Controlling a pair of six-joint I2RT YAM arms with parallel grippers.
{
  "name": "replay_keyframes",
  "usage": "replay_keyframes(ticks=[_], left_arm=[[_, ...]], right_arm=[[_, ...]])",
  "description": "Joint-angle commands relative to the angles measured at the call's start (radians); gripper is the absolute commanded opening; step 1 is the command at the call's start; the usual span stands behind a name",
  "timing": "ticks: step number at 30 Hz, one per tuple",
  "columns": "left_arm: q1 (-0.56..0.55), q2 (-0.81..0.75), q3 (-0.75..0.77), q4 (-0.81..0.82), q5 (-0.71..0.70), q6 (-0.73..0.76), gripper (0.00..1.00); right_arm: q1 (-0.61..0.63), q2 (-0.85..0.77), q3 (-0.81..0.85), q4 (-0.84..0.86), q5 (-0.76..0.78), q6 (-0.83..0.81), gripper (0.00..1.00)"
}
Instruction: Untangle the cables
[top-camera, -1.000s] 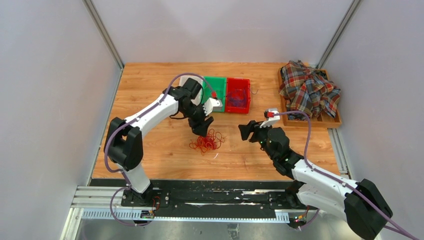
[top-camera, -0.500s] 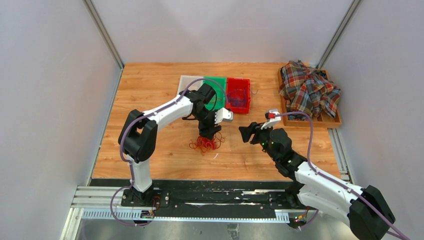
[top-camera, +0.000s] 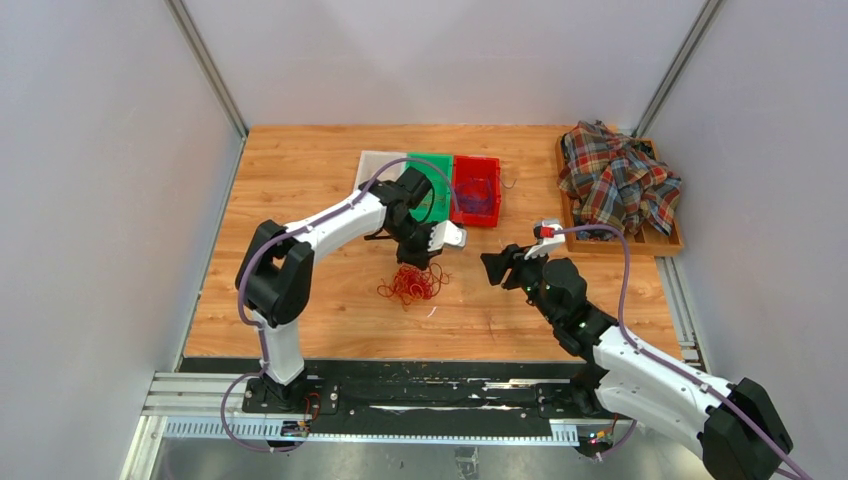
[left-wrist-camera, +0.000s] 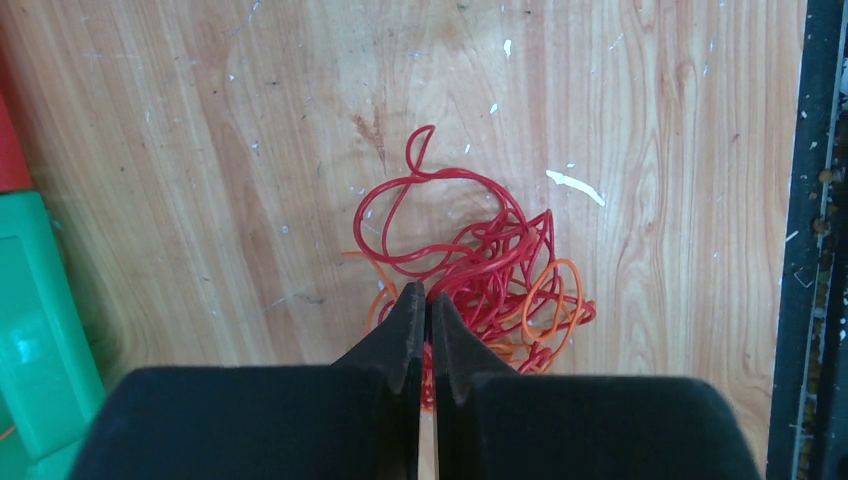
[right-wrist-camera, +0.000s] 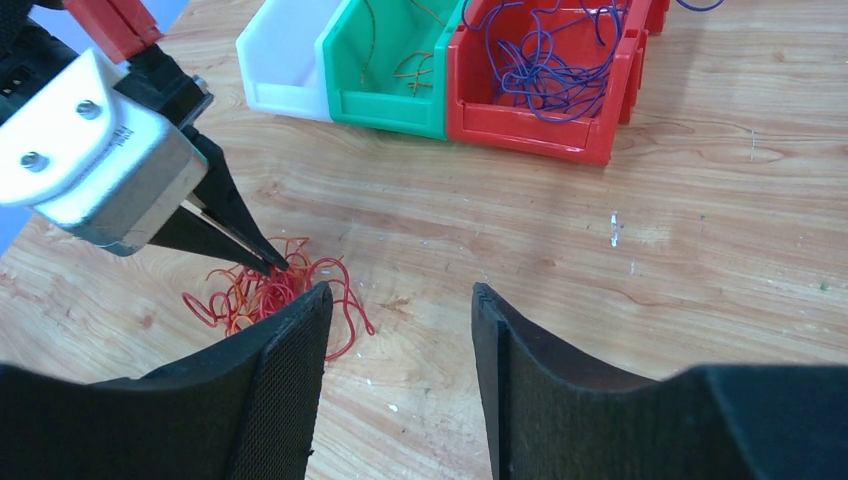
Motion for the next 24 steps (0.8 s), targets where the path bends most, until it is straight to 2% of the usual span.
replay_keyframes(ticks=[1, 7, 14, 24], left_arm=[[-0.011, -0.085, 0.021, -0.027, 0.023, -0.033, 0.01], [-0.010, -0.182, 0.044, -0.044, -0.048, -0.244, 0.01], [-0.010, -0.311, 0.081, -0.078, -0.126, -0.422, 0.01], [-0.010, -0.386, 0.221, -0.143, -0.086, -0.535, 0.01]], right_arm=[[0.008, -0.016, 0.011, -0.006, 0.009, 0.001, 0.54], [0.008, -0.003, 0.017, 0.012, -0.017, -0.018, 0.60], [0.045, 0.039, 0.047, 0.160, -0.113, -0.086, 0.79], [0.214, 0.180, 0.216, 0.274, -0.086, -0.231, 0.82]])
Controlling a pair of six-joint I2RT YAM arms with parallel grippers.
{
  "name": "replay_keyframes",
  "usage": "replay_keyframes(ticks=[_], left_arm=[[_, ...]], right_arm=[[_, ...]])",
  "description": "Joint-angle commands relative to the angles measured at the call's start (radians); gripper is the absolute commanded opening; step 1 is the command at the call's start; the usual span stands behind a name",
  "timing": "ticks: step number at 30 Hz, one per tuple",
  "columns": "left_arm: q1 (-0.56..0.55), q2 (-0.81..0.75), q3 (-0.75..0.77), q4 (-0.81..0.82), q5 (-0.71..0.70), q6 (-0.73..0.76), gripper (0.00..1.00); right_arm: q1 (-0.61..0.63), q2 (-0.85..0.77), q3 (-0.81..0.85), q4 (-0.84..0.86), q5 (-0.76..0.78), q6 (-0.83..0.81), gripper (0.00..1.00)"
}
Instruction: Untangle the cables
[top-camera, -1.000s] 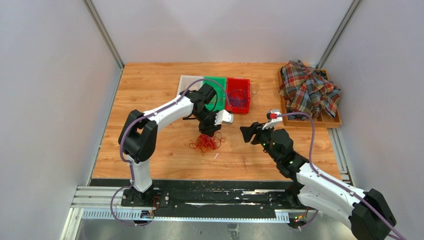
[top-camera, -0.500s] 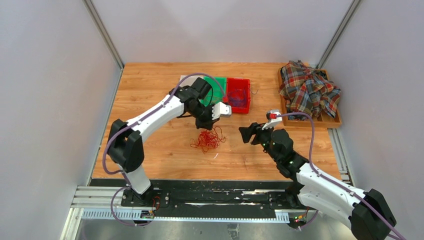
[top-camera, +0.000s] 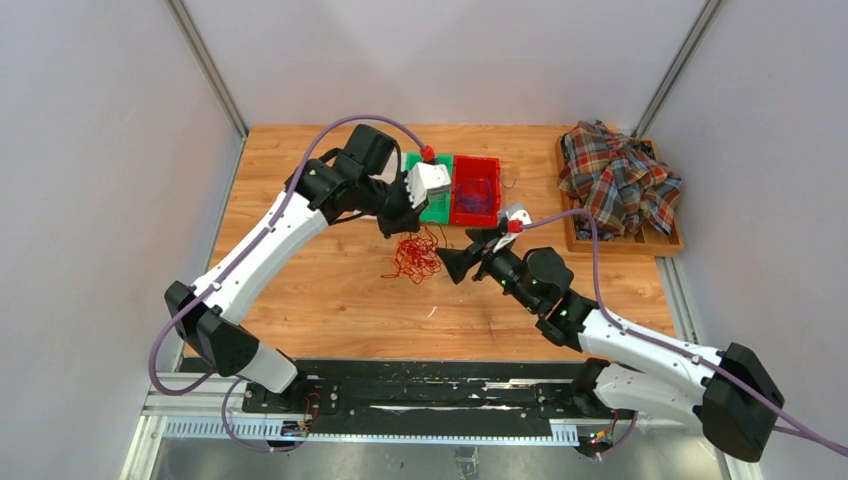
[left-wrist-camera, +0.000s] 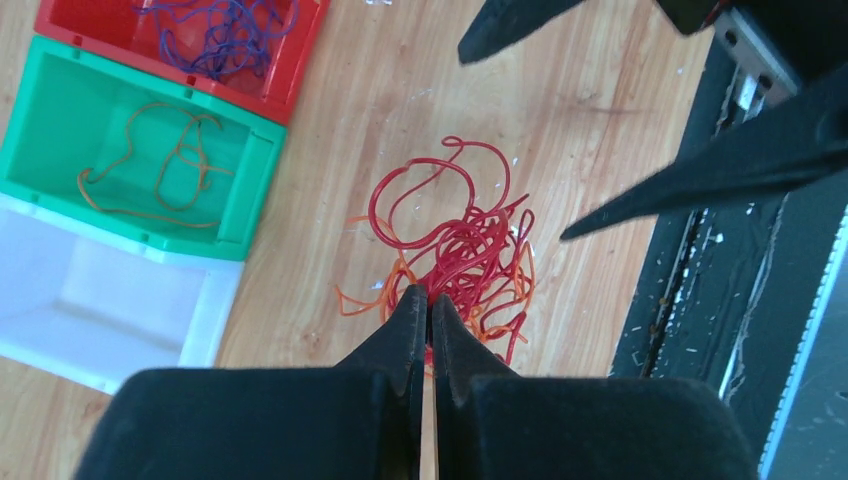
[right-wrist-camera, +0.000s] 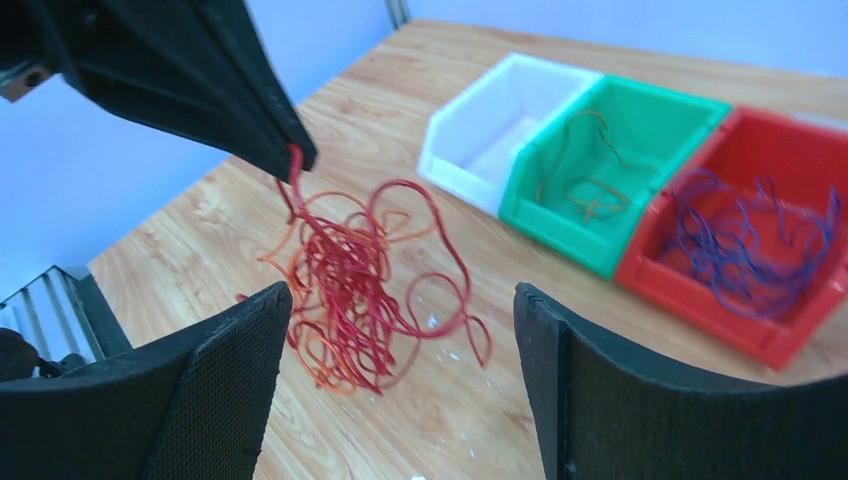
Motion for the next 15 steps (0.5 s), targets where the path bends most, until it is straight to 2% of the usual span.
replay_keyframes(ticks=[1, 9, 15], left_arm=[[-0.007, -0.026, 0.054, -0.054, 0.023, -0.065, 0.01], [-0.007, -0.049, 0.088, -0.110, 0.081, -0.078, 0.01], [-0.007, -0.054, 0.159, -0.141, 0.146, -0.106, 0.01]], right_arm=[[0.060, 0.057, 0.075, 0.117, 0.013, -0.091, 0.82], [0.073, 0.185, 0.179, 0.151, 0.088, -0.131, 0.76], [0.078, 0.276, 0.195, 0.217, 0.111, -0.145, 0.74]])
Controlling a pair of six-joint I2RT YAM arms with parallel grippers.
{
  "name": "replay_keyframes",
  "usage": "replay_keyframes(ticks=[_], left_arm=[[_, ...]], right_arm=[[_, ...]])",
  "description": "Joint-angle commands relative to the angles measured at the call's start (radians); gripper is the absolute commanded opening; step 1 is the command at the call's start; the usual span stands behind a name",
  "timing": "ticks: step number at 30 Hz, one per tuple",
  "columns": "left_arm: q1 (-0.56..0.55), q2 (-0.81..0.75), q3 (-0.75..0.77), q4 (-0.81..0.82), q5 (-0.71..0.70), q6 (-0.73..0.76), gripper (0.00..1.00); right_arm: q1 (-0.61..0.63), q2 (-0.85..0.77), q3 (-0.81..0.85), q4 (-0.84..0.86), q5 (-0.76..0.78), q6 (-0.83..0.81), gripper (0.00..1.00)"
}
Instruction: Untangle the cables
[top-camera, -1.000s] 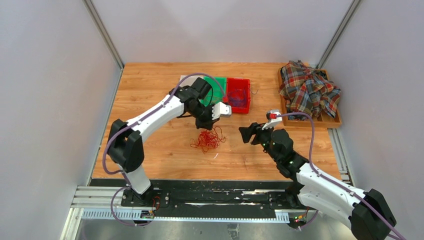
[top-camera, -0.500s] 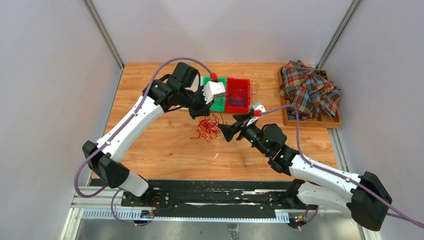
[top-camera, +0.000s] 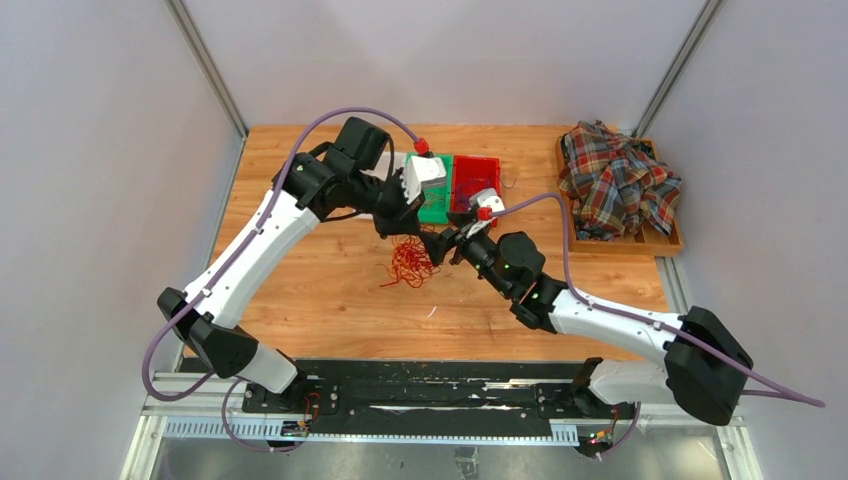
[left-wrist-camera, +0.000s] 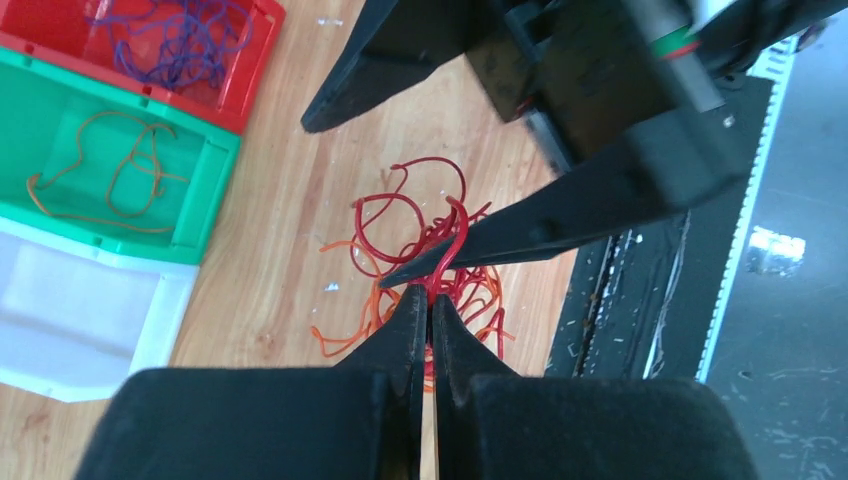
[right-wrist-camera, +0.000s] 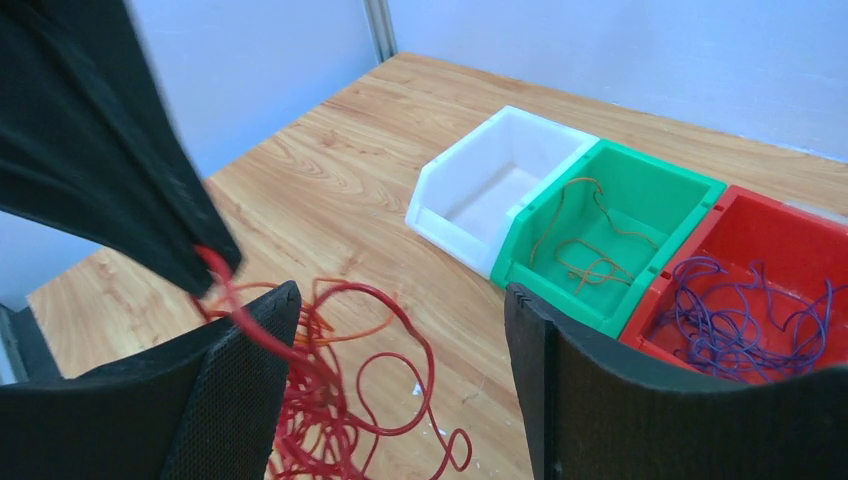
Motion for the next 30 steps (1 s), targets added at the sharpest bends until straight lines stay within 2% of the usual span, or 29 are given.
replay_keyframes(ticks=[1, 9, 14, 21, 30], left_arm=[[-0.007, -0.040, 0.072, -0.034, 0.092, -0.041, 0.01], [-0.007, -0.027, 0.165, -0.047, 0.208, -0.095, 0.01], [-0.007, -0.008, 0.237, -0.047, 0.248, -0.137, 0.01], [-0.006, 0.011, 0.373, -0.044, 0.245, -0.161, 0.01], [-0.007, 0.025, 0.531, -0.045, 0.181, -0.146, 0.00]], right_arm=[[0.016, 0.056, 0.028, 0.094, 0.049, -0.030, 0.74], [0.023, 0.152, 0.031, 0.213, 0.064, 0.009, 0.73], [0.023, 0.210, -0.040, 0.306, 0.078, 0.051, 0.71], [0.023, 0.237, -0.145, 0.370, 0.147, 0.117, 0.69], [0.023, 0.249, -0.233, 0.372, 0.236, 0.138, 0.66]])
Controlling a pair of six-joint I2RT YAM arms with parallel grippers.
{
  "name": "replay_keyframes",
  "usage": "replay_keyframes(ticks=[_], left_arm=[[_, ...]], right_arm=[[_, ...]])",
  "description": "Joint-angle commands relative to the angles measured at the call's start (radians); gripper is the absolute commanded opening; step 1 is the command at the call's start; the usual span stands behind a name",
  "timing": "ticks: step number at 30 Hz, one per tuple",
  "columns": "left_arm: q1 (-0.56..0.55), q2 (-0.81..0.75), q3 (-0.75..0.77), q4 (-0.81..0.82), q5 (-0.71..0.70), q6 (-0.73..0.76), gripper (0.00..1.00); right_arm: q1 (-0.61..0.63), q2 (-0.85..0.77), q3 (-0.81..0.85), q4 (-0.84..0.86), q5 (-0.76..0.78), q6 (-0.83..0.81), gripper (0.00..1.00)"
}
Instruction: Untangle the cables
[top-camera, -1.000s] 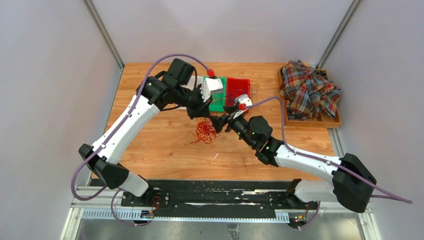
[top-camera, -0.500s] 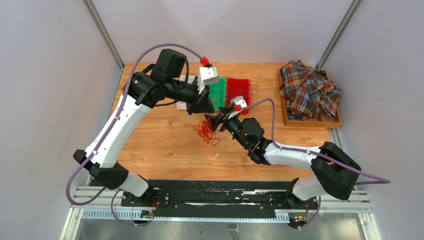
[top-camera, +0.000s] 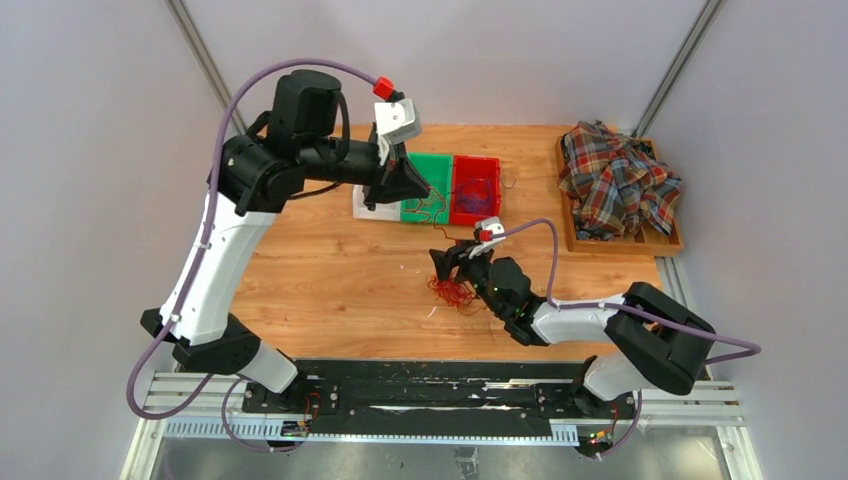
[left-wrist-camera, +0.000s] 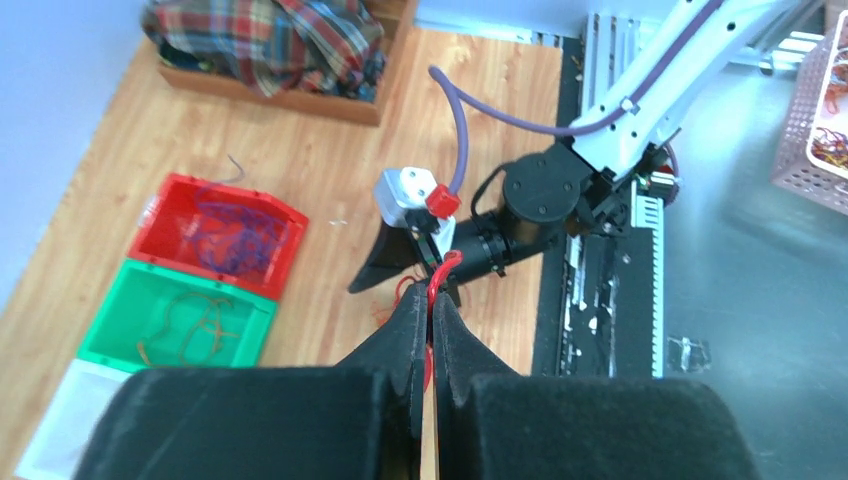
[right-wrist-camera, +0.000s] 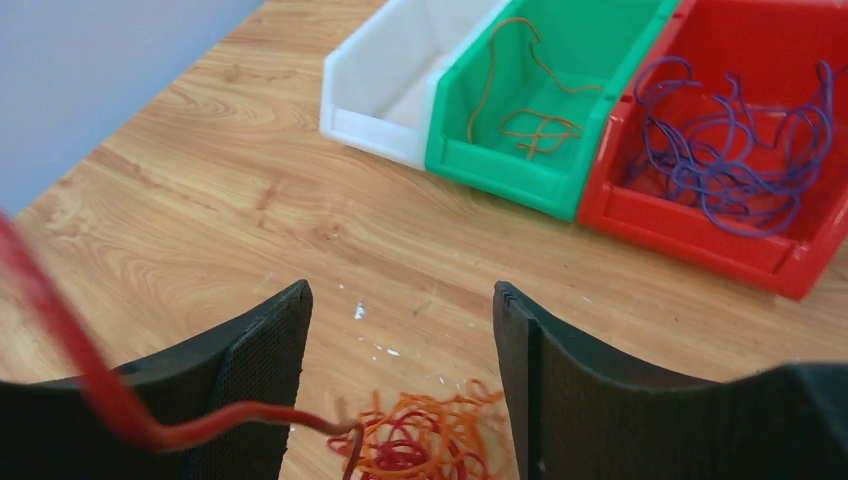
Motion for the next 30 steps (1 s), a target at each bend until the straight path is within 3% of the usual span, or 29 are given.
replay_keyframes(ticks=[1, 12, 17, 20, 23, 30], left_arm=[[-0.007, 0.013, 0.105, 0.011, -0.036, 0.002, 0.00], [-0.007, 0.049, 0.341, 0.067, -0.266, 0.074, 0.01], [-0.006, -0.065, 0.162, 0.414, -0.467, 0.026, 0.00], [-0.007, -0.141, 0.025, 0.640, -0.572, 0.070, 0.00], [-0.007, -0.157, -0.010, 0.819, -0.658, 0.149, 0.00], [-0.006, -0.129, 0.063, 0.950, -0.643, 0.234, 0.00]], right_arm=[[0.014, 0.023, -0.030, 0.044, 0.077, 0.025, 0.66], [0.014, 0.097, -0.029, 0.036, 0.077, 0.056, 0.64], [0.014, 0.145, -0.011, 0.039, 0.065, 0.075, 0.63], [0.014, 0.169, -0.001, 0.036, 0.057, 0.087, 0.63], [0.014, 0.182, 0.005, 0.025, 0.070, 0.093, 0.62], [0.015, 0.203, 0.018, 0.002, 0.061, 0.099, 0.59]])
